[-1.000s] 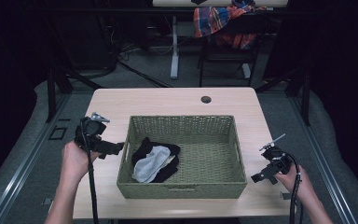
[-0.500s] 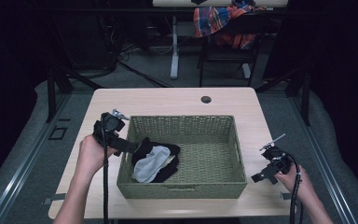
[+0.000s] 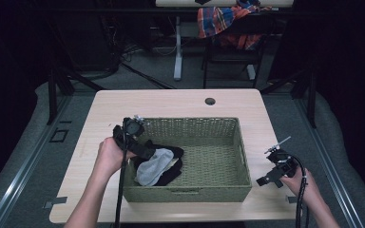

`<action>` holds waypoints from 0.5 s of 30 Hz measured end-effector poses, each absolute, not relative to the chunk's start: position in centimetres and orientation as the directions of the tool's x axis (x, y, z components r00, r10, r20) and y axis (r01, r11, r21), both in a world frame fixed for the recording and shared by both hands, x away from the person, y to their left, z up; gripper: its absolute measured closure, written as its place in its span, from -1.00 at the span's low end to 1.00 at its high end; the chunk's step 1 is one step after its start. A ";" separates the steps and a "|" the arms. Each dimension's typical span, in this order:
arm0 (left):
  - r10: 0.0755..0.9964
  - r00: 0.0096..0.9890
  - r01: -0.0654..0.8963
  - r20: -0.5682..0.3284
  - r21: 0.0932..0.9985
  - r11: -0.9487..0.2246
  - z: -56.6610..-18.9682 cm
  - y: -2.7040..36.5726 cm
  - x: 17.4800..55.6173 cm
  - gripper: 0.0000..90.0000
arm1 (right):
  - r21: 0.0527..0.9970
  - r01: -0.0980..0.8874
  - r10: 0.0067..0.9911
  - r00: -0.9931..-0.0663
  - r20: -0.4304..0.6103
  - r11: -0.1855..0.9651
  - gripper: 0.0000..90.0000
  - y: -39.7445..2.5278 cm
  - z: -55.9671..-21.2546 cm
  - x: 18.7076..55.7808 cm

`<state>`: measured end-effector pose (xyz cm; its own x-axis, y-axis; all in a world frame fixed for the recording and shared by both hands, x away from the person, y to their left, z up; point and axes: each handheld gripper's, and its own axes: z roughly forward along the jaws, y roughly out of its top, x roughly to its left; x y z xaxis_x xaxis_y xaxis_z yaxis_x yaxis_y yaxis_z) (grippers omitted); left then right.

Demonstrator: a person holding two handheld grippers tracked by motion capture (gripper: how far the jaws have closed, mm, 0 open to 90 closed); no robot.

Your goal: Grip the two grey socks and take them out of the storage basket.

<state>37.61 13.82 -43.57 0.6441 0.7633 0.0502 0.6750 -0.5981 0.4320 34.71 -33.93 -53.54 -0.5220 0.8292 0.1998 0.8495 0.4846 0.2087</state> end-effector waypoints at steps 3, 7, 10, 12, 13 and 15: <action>0.753 0.654 0.676 0.064 0.396 -0.621 -44.4 13.2 37.6 -1.00 | 0.217 0.855 0.834 -0.512 0.204 0.471 -0.95 -33.9 -53.6 34.6; 0.727 0.684 0.666 0.062 0.354 -0.657 -45.3 12.3 37.5 -0.99 | 0.209 0.848 0.829 -0.524 0.194 0.487 -0.95 -33.9 -53.5 34.7; 0.712 0.700 0.656 0.055 0.344 -0.672 -45.6 11.9 37.4 -0.91 | 0.214 0.851 0.835 -0.517 0.186 0.479 -0.95 -33.8 -53.6 34.7; 0.702 0.711 0.651 0.045 0.335 -0.681 -45.8 11.7 37.3 -0.87 | 0.204 0.846 0.830 -0.528 0.181 0.493 -0.94 -33.7 -53.6 34.7; 0.698 0.716 0.650 0.036 0.330 -0.684 -46.0 11.6 37.3 -0.80 | 0.207 0.847 0.829 -0.525 0.192 0.489 -0.94 -33.7 -53.6 34.7; 0.693 0.721 0.649 0.029 0.324 -0.689 -46.2 11.5 37.4 -0.72 | 0.206 0.846 0.829 -0.527 0.189 0.491 -0.93 -33.7 -53.6 34.7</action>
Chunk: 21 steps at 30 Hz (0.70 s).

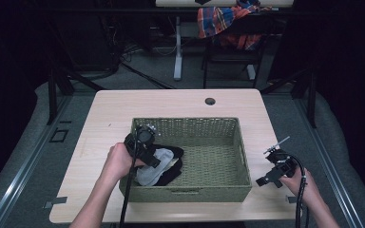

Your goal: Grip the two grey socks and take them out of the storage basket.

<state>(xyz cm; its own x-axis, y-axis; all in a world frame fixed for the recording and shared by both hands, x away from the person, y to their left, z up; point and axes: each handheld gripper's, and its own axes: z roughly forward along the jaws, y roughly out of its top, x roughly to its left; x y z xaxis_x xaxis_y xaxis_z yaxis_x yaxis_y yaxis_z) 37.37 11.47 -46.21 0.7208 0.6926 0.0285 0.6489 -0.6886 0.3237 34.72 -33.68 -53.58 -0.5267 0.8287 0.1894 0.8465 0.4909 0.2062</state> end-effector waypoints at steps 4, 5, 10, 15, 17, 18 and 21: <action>0.691 0.722 0.648 0.039 0.314 -0.694 -46.7 11.1 37.4 -0.39 | 0.214 0.849 0.831 -0.521 0.195 0.483 -0.93 -33.6 -53.6 34.7; 0.687 0.726 0.645 0.040 0.308 -0.699 -46.9 11.0 37.5 -0.30 | 0.215 0.849 0.831 -0.522 0.193 0.483 -0.93 -33.6 -53.6 34.7; 0.670 0.740 0.635 0.051 0.276 -0.722 -47.3 10.3 37.5 -0.13 | 0.214 0.848 0.831 -0.522 0.190 0.484 -0.92 -33.5 -53.5 34.7; 0.662 0.747 0.631 0.068 0.243 -0.737 -48.0 9.8 37.5 0.09 | 0.230 0.844 0.833 -0.525 0.174 0.484 -0.92 -33.5 -53.4 34.5; 0.655 0.752 0.628 0.071 0.225 -0.745 -48.4 9.7 37.6 0.14 | 0.212 0.844 0.831 -0.528 0.174 0.492 -0.92 -33.5 -53.4 34.6; 0.652 0.755 0.626 0.067 0.223 -0.747 -48.6 9.7 37.6 0.19 | 0.205 0.843 0.827 -0.532 0.179 0.498 -0.92 -33.5 -53.4 34.7; 0.658 0.752 0.632 0.048 0.233 -0.739 -48.8 9.8 37.8 0.33 | 0.208 0.846 0.831 -0.526 0.183 0.490 -0.92 -33.5 -53.5 34.7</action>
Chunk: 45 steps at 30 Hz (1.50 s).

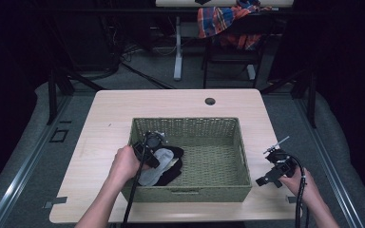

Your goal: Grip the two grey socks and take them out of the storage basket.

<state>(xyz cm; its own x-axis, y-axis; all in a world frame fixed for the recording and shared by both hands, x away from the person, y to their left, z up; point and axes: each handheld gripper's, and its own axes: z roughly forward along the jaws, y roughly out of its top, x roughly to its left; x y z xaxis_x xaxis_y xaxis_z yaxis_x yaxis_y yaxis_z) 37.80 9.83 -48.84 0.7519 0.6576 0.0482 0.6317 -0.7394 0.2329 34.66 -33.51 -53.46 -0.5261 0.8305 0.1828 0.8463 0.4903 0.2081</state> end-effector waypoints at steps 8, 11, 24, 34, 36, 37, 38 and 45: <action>0.651 0.757 0.626 0.057 0.223 -0.748 -49.4 9.9 37.7 0.62 | 0.227 0.853 0.837 -0.512 0.193 0.470 -0.91 -33.5 -53.6 34.6; 0.650 0.758 0.623 0.051 0.240 -0.745 -49.2 10.0 37.5 0.75 | 0.204 0.842 0.827 -0.533 0.179 0.499 -0.91 -33.6 -53.4 34.7; 0.656 0.755 0.618 0.019 0.316 -0.720 -47.5 11.1 37.4 0.88 | 0.215 0.848 0.831 -0.523 0.190 0.484 -0.91 -33.6 -53.6 34.7; 0.668 0.744 0.617 0.011 0.373 -0.693 -46.0 11.6 37.5 0.88 | 0.205 0.843 0.828 -0.532 0.180 0.497 -0.91 -33.6 -53.6 34.7; 0.671 0.741 0.618 0.008 0.380 -0.688 -45.8 11.7 37.5 0.88 | 0.200 0.841 0.825 -0.536 0.178 0.502 -0.91 -33.6 -53.5 34.8; 0.672 0.741 0.617 0.009 0.385 -0.686 -45.7 11.8 37.5 0.88 | 0.202 0.841 0.826 -0.535 0.178 0.501 -0.91 -33.6 -53.6 34.8; 0.673 0.740 0.618 0.009 0.388 -0.684 -45.6 11.8 37.5 0.88 | 0.213 0.849 0.832 -0.522 0.187 0.484 -0.91 -33.6 -53.6 34.7; 0.687 0.727 0.622 0.002 0.423 -0.659 -44.8 12.2 37.4 0.89 | 0.205 0.843 0.827 -0.532 0.180 0.498 -0.91 -33.6 -53.6 34.7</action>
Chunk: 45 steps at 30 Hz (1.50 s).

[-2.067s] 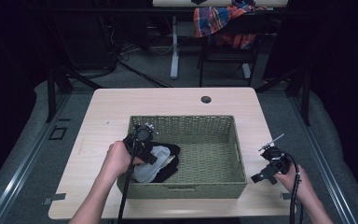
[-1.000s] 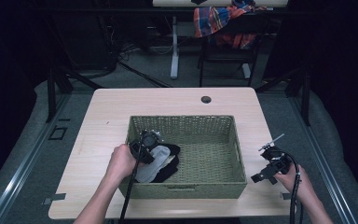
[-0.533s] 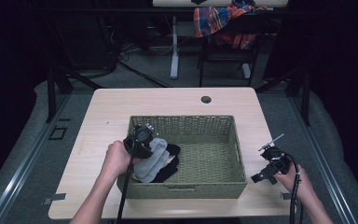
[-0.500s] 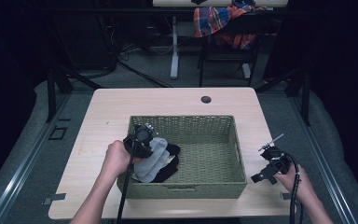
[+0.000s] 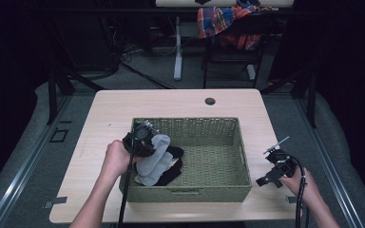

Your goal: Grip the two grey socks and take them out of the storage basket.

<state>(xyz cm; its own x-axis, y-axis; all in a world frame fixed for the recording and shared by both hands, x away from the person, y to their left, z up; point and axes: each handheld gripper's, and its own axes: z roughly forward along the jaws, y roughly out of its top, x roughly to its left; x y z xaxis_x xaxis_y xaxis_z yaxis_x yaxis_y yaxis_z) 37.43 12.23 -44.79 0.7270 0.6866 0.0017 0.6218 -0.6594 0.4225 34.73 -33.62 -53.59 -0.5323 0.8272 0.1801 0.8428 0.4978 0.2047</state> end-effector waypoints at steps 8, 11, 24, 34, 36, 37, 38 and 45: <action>0.693 0.721 0.623 0.001 0.438 -0.648 -44.1 12.7 37.3 0.88 | 0.206 0.844 0.829 -0.531 0.178 0.496 -0.91 -33.6 -53.6 34.7; 0.695 0.719 0.620 0.002 0.451 -0.643 -43.9 12.8 37.3 0.88 | 0.203 0.841 0.828 -0.535 0.170 0.502 -0.91 -33.5 -53.5 34.7; 0.697 0.717 0.613 0.006 0.471 -0.635 -42.6 13.4 37.0 0.89 | 0.200 0.848 0.833 -0.524 0.178 0.491 -0.91 -33.7 -53.6 34.7; 0.713 0.702 0.615 0.005 0.501 -0.609 -41.5 14.3 36.8 0.89 | 0.212 0.854 0.841 -0.511 0.177 0.475 -0.91 -33.7 -53.7 34.6; 0.716 0.698 0.616 0.006 0.505 -0.605 -41.3 14.5 36.7 0.89 | 0.212 0.854 0.841 -0.511 0.177 0.475 -0.91 -33.7 -53.7 34.6; 0.717 0.697 0.616 0.006 0.506 -0.604 -41.1 14.6 36.7 0.89 | 0.211 0.854 0.841 -0.512 0.176 0.475 -0.91 -33.7 -53.7 34.6; 0.719 0.695 0.617 0.004 0.510 -0.599 -41.0 14.7 36.7 0.89 | 0.211 0.855 0.844 -0.509 0.171 0.473 -0.91 -33.6 -53.7 34.6; 0.736 0.677 0.621 0.006 0.531 -0.576 -40.2 15.7 36.5 0.89 | 0.213 0.857 0.844 -0.506 0.177 0.469 -0.91 -33.6 -53.7 34.6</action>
